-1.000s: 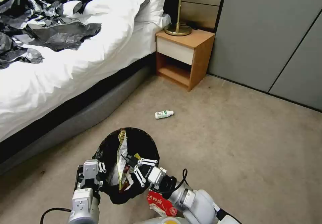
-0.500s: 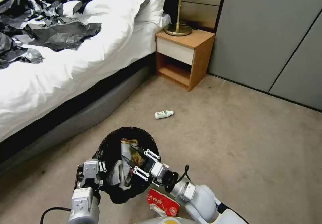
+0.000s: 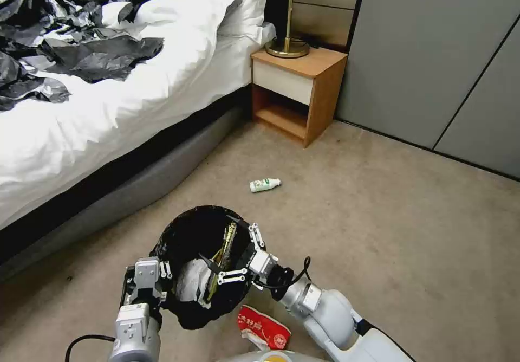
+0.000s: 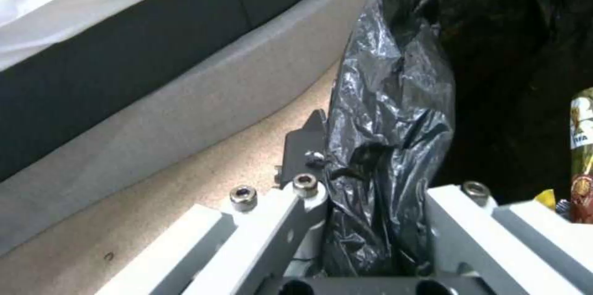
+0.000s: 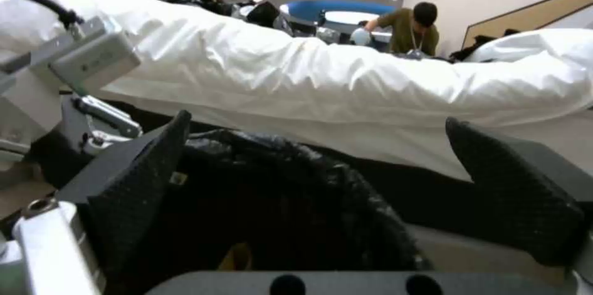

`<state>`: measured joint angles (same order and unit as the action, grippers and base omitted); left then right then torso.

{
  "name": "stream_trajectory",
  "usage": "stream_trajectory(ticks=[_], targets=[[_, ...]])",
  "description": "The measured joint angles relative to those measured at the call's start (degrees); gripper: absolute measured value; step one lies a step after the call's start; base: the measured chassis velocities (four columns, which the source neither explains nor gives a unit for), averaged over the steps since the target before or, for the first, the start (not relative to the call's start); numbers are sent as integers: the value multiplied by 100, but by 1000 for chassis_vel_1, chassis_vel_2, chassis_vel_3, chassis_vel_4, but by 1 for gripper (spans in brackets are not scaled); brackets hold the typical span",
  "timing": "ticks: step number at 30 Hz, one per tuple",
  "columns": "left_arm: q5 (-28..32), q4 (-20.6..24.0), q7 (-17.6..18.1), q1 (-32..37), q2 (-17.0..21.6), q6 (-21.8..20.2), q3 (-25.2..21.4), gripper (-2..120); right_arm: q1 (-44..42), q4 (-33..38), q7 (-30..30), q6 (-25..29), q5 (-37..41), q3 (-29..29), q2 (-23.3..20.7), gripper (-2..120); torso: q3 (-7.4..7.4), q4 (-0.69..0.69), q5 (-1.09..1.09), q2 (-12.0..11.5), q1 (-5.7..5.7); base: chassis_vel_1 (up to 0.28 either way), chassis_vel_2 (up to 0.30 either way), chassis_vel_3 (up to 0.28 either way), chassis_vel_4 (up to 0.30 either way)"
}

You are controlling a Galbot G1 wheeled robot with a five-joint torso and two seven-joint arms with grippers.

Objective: Pick up the trash bin, then pick up the garbage from the floor and place it into the trash bin.

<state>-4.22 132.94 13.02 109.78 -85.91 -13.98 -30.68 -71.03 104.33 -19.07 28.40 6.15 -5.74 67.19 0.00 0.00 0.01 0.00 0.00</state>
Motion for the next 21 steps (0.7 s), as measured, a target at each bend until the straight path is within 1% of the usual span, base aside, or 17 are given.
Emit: stream_trajectory(ticks=[2,3,6,7,8,10,11,12,13,15,16,17,19,20,21], targets=[[0,0,0,1,1,0,-2,3,-36,225,37,-16,57,93,-155,100,0,0,0,0,0,0,0,0,0],[0,0,0,1,1,0,-2,3,-36,225,37,-16,57,93,-155,100,0,0,0,0,0,0,0,0,0],[0,-28,0,-11,4,-2,-18,3,-90,789,307,-116,189,292,-388,100,0,0,0,0,0,0,0,0,0],[0,-28,0,-11,4,-2,-18,3,-90,789,307,-116,189,292,-388,100,0,0,0,0,0,0,0,0,0],[0,-39,0,-13,6,-3,-24,3,-121,1045,437,-182,230,379,-458,100,0,1,0,0,0,0,0,0,0],[0,-40,0,-14,7,-3,-26,3,-128,1093,462,-196,235,394,-471,100,0,1,0,0,0,0,0,0,0],[8,-43,0,-22,15,-5,-46,3,-214,1535,772,-388,279,562,-599,100,0,1,-1,0,0,0,0,0,0],[23,-42,1,-27,24,-7,-64,3,-307,1807,1037,-545,287,704,-677,100,0,0,0,0,0,0,0,0,0],[23,-42,1,-27,24,-7,-64,3,-307,1807,1037,-545,287,704,-677,100,0,0,0,0,0,0,0,0,0],[54,-42,3,-30,42,-11,-94,3,-486,2126,1470,-761,259,1021,-754,100,0,0,-2,0,0,0,0,0,0],[54,-42,3,-30,42,-11,-94,3,-486,2126,1470,-761,259,1021,-754,100,0,0,-2,0,0,0,0,0,0],[73,-38,4,-30,52,-13,-111,3,-632,2232,1785,-888,206,1238,-764,100,0,0,-1,0,0,0,0,0,0],[108,-20,7,-37,58,-18,-131,3,-886,2267,2306,-1046,206,1495,-668,100,0,0,-1,0,0,0,0,0,0],[108,-20,7,-37,58,-18,-131,3,-886,2267,2306,-1046,206,1495,-668,100,0,0,-1,0,0,0,0,0,0],[120,-10,8,-43,58,-19,-137,3,-999,2243,2481,-1066,226,1572,-574,100,0,1,-1,0,1,0,0,0,0]])
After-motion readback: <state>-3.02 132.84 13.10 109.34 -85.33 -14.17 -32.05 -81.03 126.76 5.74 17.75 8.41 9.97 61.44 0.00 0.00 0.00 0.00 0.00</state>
